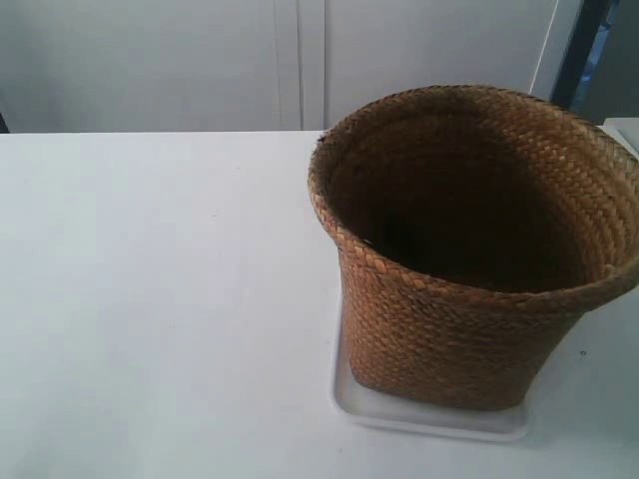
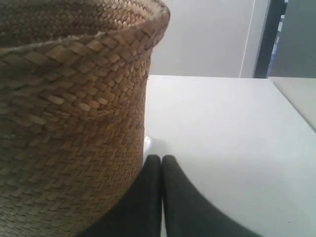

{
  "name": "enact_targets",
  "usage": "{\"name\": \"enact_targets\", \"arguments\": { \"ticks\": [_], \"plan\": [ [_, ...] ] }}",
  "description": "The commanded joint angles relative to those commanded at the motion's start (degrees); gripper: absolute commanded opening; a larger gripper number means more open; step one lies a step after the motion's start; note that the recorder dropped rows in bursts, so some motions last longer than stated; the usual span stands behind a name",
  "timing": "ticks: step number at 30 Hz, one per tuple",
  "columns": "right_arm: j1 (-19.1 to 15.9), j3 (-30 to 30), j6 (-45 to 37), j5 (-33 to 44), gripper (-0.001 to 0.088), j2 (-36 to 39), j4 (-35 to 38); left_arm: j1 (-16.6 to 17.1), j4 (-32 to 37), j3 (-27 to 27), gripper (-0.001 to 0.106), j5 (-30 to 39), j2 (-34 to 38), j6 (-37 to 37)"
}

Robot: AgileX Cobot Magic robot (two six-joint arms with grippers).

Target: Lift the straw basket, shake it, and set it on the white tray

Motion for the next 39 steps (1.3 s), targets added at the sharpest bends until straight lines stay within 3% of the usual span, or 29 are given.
{"name": "enact_targets", "arguments": {
  "ticks": [9,14,39],
  "plan": [
    [0.0,0.0,1.2,0.4,0.0000,0.0,0.0,0.0,0.0,0.0,0.000,0.0,0.0,0.0],
    [0.0,0.0,2.1,8.5,0.0000,0.0,0.0,0.0,0.0,0.0,0.000,0.0,0.0,0.0],
    [0.0,0.0,2.1,8.5,0.0000,0.0,0.0,0.0,0.0,0.0,0.000,0.0,0.0,0.0]
  ]
}}
